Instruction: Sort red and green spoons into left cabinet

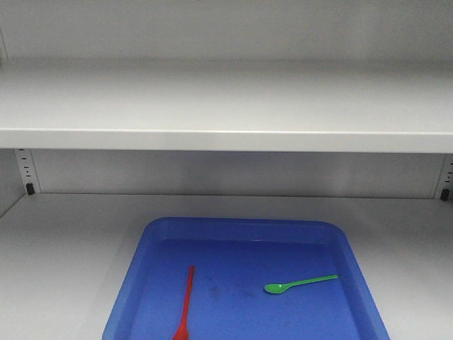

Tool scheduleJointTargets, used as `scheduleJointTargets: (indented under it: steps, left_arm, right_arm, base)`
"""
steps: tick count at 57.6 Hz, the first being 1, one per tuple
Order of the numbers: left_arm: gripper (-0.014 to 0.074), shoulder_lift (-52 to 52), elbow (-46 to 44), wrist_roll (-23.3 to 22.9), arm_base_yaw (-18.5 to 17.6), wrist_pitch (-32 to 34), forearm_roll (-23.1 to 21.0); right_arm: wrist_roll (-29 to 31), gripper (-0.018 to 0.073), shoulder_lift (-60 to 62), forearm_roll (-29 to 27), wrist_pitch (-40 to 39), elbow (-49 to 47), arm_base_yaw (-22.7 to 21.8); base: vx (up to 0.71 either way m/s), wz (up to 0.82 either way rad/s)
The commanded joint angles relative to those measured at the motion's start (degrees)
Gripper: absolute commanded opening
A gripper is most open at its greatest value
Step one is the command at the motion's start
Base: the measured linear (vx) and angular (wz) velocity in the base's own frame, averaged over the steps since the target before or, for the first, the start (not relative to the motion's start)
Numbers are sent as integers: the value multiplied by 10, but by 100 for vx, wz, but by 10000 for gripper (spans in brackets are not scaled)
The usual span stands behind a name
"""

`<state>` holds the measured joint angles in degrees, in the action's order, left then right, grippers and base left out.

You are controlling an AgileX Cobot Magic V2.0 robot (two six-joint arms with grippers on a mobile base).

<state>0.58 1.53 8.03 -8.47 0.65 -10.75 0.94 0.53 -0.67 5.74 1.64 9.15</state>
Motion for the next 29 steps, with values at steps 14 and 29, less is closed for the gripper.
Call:
scheduleJointTargets:
  steps: [14,29]
  left_arm:
    - [0,11,10,-5,0,44,0]
    - [0,11,10,-5,0,44,0]
  right_arm:
    - [3,-3,7,7,-37,5,-1]
    - [3,-3,7,7,-37,5,-1]
  base:
    - [0,0]
    - [0,0]
